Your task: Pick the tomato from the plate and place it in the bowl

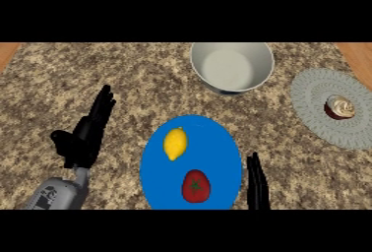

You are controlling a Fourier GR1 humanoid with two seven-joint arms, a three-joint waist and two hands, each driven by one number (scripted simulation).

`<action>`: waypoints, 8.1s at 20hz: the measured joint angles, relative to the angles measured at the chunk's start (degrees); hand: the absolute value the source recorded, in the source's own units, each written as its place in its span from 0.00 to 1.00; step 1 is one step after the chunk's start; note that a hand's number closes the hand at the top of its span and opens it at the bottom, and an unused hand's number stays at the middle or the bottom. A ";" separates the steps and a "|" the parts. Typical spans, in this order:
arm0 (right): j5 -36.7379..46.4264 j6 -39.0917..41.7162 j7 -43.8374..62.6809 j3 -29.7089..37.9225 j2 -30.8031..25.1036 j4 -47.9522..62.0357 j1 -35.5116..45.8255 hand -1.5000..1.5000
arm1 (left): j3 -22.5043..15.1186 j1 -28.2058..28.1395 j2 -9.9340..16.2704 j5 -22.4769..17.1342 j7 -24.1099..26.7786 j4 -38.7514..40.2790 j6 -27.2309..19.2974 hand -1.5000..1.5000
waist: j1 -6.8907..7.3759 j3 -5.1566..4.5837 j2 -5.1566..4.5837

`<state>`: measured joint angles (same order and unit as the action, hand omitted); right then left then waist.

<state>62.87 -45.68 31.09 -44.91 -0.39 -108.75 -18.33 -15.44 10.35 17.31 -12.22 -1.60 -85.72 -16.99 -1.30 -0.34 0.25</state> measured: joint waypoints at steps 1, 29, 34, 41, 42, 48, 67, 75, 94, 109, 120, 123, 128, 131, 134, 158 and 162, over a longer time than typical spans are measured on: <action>1.48 1.96 2.75 0.03 -0.17 -0.18 0.19 0.00 | -0.06 0.04 -0.11 0.03 -0.02 0.13 0.09 0.50 | 0.09 0.01 -0.06; 1.06 12.88 24.39 -5.19 -6.55 -0.14 9.15 0.00 | 0.50 -1.35 -1.75 1.48 0.83 -0.29 1.59 0.50 | 1.26 0.34 -0.09; -2.04 10.11 23.52 -5.56 -6.63 0.18 9.47 0.00 | 0.65 -0.83 -1.89 2.08 -0.14 -0.84 1.17 0.50 | 1.30 0.37 -0.16; -7.45 6.40 22.20 -5.82 -6.09 0.91 9.31 0.00 | 0.25 -1.38 -2.53 2.85 -1.27 -2.16 1.02 0.50 | 1.39 0.37 -0.20; -7.72 5.97 22.27 -5.93 -6.15 1.06 9.67 0.00 | 0.43 -1.23 -2.72 3.03 -0.90 -1.54 0.99 0.50 | 1.35 0.36 -0.22; -11.00 1.48 20.39 -6.31 -2.88 4.92 10.91 0.00 | 1.76 -0.23 -2.98 3.39 -1.22 -0.92 2.09 0.50 | 1.34 0.36 -0.25; -13.07 2.78 21.35 -6.06 -1.05 17.62 17.63 1.00 | 4.40 -2.59 -6.33 7.26 -2.09 -2.87 5.25 0.50 | 1.30 0.19 0.00; -18.37 6.77 16.80 -10.74 -3.17 19.08 23.47 1.00 | 4.80 -0.78 -7.91 8.66 -3.07 -2.14 5.95 0.50 | 2.03 0.27 -0.35; -40.93 30.83 -31.36 -32.47 -15.57 7.31 36.75 1.00 | 2.22 2.16 -9.25 8.62 -2.79 -1.56 8.16 0.50 | 8.21 0.82 -2.02; -68.94 45.69 -48.62 -3.26 -44.24 -12.66 46.75 1.00 | 5.17 0.71 -8.25 8.63 -2.44 -1.26 6.40 0.50 | 2.74 0.52 -1.51; -91.03 68.54 -56.04 21.72 -55.24 12.47 60.91 1.00 | 4.54 0.36 -8.80 9.19 -2.60 -1.26 6.77 0.50 | 3.73 0.34 -1.10; -85.20 70.15 -58.18 22.58 -53.63 20.63 66.07 1.00 | 4.94 0.83 -8.66 9.24 -1.97 -0.49 7.19 0.50 | 4.14 0.32 -1.12; -73.09 68.84 -64.15 20.68 -46.02 34.87 72.44 1.00 | 5.27 1.40 -8.82 9.20 -2.42 -0.29 7.66 0.50 | 4.36 0.32 -1.11; -67.69 67.69 -67.52 19.93 -41.32 44.20 76.03 1.00 | 5.61 1.88 -8.79 9.38 -2.61 0.11 7.82 0.50 | 4.41 0.32 -1.15; -62.22 64.67 -70.45 18.77 -36.37 52.71 79.12 1.00 | 5.35 1.47 -9.08 9.58 -2.49 -0.54 7.90 0.50 | 4.63 0.32 -1.19; -55.34 67.38 -83.02 18.17 -22.96 88.82 88.29 0.00 | 5.44 1.76 -9.88 10.01 -1.99 -0.34 9.14 0.50 | 5.76 0.45 -1.99; -59.47 69.52 -82.09 21.37 -24.37 90.44 89.06 0.00 | 5.47 1.97 -9.95 10.06 -2.36 -0.81 9.09 0.50 | 5.78 0.47 -2.06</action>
<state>3.40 23.84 -51.00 -23.53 -24.76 -18.31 70.73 -9.98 12.32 7.36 -2.16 -3.96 -86.53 -7.90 4.49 0.13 -1.82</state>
